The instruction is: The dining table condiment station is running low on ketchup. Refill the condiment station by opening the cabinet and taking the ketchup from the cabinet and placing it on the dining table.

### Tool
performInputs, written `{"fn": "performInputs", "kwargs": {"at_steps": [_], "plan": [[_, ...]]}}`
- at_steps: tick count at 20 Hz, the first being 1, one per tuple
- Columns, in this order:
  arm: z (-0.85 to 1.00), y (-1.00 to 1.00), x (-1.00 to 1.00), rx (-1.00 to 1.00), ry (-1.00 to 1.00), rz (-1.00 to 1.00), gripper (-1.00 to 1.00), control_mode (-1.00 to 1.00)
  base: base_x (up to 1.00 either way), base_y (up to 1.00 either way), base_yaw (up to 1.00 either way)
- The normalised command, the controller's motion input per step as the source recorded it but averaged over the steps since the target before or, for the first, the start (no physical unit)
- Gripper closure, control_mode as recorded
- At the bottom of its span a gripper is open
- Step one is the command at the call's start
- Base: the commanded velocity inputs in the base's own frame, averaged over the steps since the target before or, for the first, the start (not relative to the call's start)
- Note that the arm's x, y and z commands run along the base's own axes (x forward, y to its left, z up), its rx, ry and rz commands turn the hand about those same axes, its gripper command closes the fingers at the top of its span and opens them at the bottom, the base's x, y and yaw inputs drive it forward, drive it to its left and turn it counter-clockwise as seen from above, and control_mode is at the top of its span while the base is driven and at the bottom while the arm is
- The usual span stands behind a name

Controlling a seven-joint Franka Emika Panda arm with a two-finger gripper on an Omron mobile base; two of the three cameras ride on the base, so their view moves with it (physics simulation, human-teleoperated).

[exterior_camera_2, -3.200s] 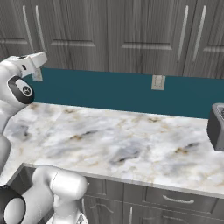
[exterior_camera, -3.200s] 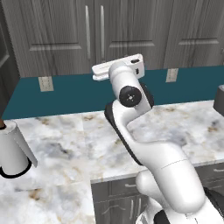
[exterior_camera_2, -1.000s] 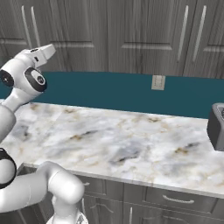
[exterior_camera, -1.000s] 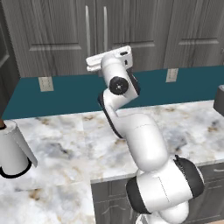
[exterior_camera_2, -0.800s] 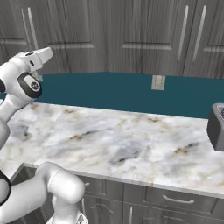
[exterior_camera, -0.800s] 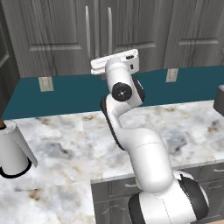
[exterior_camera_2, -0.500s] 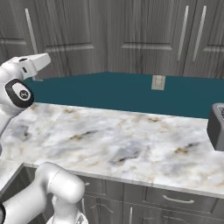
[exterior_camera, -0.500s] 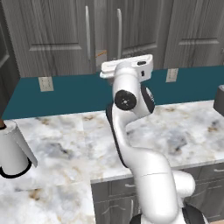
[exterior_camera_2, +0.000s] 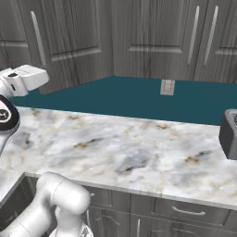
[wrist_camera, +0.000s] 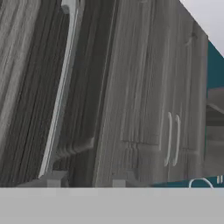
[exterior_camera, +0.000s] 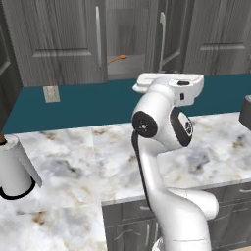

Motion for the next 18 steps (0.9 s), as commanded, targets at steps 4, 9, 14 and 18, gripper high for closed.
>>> {"fn": "performInputs", "kwargs": {"at_steps": [4,9,14,18], "plan": [[0.26,-0.85,-1.0,0.09,0.0,-0.24,-1.0,-1.0,0.0,0.0,0.0],[0.26,-0.1,-1.0,0.08,-0.01,-0.21,-1.0,-1.0,0.0,0.0,0.0],[0.08,0.83,-0.95,0.09,0.0,-0.17,-1.0,-1.0,0.0,0.0,0.0],[0.0,1.0,-0.39,0.14,0.0,-0.11,-1.0,-1.0,0.0,0.0,0.0]]}}
